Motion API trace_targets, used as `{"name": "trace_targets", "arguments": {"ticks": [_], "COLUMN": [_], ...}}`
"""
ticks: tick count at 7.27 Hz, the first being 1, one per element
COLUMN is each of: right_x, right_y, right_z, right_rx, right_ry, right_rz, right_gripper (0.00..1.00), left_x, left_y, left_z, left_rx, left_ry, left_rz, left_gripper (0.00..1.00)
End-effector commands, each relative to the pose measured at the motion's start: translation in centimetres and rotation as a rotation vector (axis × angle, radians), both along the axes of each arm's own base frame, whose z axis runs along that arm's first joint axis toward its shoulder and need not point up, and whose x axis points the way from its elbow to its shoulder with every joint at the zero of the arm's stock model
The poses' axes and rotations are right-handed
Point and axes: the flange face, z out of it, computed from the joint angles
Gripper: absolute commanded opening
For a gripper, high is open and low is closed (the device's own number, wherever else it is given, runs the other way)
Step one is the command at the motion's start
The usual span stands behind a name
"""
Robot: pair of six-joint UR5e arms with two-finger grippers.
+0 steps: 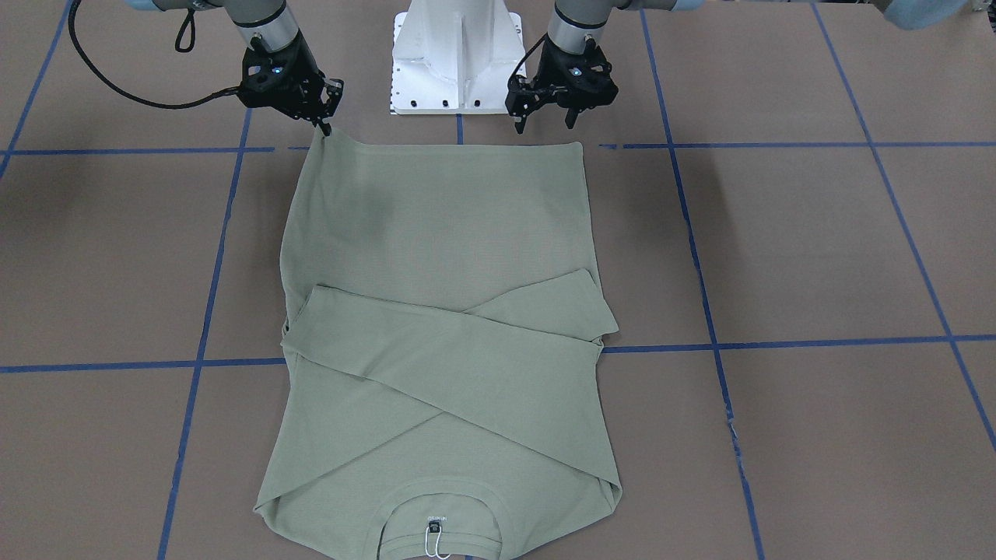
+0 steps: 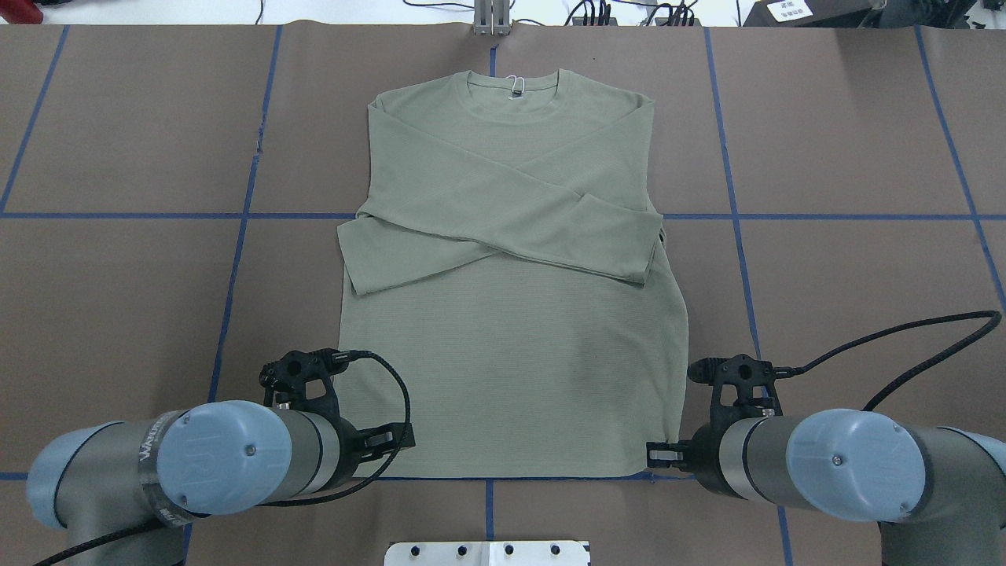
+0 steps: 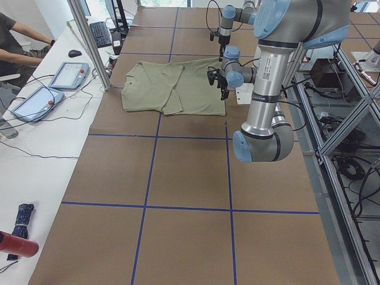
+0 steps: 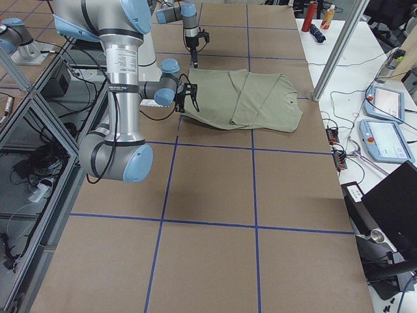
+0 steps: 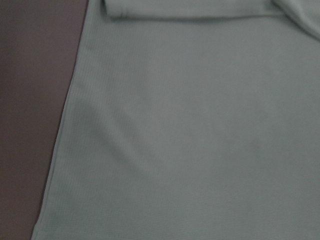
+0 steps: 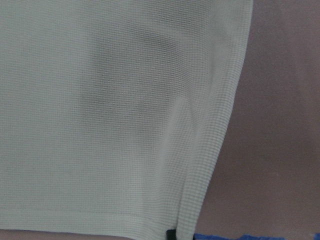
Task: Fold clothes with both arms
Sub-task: 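Grasp both hem corners nearest the robot with the left and right grippers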
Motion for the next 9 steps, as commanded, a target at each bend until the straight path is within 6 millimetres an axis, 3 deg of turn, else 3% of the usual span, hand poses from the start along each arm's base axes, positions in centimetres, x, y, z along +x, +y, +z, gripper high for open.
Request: {"name": "trace_targets", "arguments": {"ticks": [1, 2, 4, 9], "right_x": [0.0, 0.0, 0.3, 0.4], "right_y": [-0.1, -0.1, -0.5, -0.8], "right_z": [-0.3, -0.3, -0.3, -0.3], "right_rx": [0.002, 0.002, 0.001, 0.001], "right_ry": [-0.011, -0.011, -0.011, -0.011], "right_rz": [0.002, 0.002, 0.011, 0.016], "right_gripper": [0.00, 0.00, 0.00, 0.00], "left_x": [0.1, 1.3, 2.0, 2.1], "left_y": [0.6, 0.5, 0.6, 0.6], "left_z": [4.6, 6.3, 5.7, 5.5], "left_rx": [-0.014, -0.022, -0.021, -0.022], "left_ry": [-0.090, -0.124, -0.113, -0.110], "left_rz": [0.005, 0.008, 0.012, 0.009], "left_gripper": [1.00, 1.00, 0.99, 0.83]}}
